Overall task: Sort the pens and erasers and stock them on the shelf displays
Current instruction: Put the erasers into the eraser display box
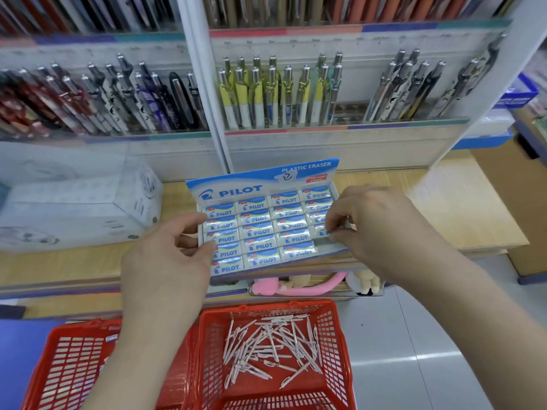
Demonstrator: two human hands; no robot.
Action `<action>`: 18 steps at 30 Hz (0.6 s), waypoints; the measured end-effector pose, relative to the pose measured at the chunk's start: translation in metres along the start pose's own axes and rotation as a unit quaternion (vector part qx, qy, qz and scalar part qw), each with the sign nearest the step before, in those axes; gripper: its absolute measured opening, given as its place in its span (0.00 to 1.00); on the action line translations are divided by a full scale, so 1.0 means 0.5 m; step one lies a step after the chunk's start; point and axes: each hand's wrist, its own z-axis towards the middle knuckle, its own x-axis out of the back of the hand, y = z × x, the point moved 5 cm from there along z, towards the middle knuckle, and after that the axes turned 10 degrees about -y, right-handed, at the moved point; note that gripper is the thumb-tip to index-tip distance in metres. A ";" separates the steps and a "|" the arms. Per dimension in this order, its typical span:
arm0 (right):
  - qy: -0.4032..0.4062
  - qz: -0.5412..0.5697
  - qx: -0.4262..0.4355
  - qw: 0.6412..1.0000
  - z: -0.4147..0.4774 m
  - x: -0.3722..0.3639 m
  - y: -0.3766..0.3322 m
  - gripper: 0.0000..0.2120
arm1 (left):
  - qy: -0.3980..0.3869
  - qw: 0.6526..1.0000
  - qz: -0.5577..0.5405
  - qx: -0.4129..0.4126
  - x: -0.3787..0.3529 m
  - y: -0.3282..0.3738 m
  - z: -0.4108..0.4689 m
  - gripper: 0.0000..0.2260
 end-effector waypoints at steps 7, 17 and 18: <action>0.063 0.052 -0.004 0.997 -0.028 0.006 -0.001 0.03 | -0.005 0.998 -0.060 -0.004 0.002 -0.012 0.001 0.14; 0.089 0.201 0.157 0.963 -0.090 -0.043 -0.222 0.04 | 0.058 0.995 -0.079 0.018 0.141 -0.166 -0.170 0.12; 0.069 0.203 0.170 0.962 -0.089 -0.064 -0.252 0.05 | 0.058 0.994 -0.080 0.038 0.155 -0.203 -0.188 0.12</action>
